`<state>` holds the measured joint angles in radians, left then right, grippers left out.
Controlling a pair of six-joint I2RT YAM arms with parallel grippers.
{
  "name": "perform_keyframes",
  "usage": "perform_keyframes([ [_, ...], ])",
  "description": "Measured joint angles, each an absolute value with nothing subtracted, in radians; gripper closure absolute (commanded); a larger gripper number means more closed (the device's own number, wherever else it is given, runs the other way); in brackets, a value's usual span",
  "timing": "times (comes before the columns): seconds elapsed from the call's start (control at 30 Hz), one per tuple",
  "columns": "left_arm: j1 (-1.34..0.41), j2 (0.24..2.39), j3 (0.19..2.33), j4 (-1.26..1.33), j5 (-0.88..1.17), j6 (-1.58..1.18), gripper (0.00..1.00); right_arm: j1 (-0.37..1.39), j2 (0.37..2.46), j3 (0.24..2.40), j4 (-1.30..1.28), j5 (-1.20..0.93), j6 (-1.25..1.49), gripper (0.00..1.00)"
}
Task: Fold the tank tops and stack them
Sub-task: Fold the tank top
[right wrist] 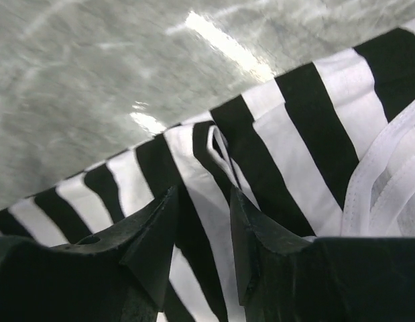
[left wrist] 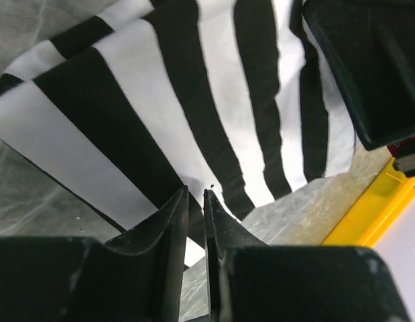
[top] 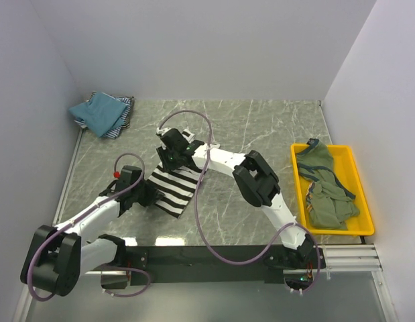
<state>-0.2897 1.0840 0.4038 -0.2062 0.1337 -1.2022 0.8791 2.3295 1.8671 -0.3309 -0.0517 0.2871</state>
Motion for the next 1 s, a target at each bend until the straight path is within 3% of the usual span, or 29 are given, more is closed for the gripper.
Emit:
perform_keyframes([
  [0.4, -0.290, 1.175, 0.404, -0.197, 0.131, -1.209, 0.82, 0.878, 2.391, 1.985, -0.363, -0.041, 0.241, 0.58],
  [0.83, -0.290, 1.185, 0.410, -0.196, 0.133, -1.208, 0.84, 0.859, 2.437, 2.013, -0.370, -0.035, 0.245, 0.84],
  [1.0, -0.290, 1.197, 0.413, -0.188, 0.133, -1.208, 0.87, 0.850, 2.437, 2.013, -0.364, -0.026, 0.257, 0.85],
])
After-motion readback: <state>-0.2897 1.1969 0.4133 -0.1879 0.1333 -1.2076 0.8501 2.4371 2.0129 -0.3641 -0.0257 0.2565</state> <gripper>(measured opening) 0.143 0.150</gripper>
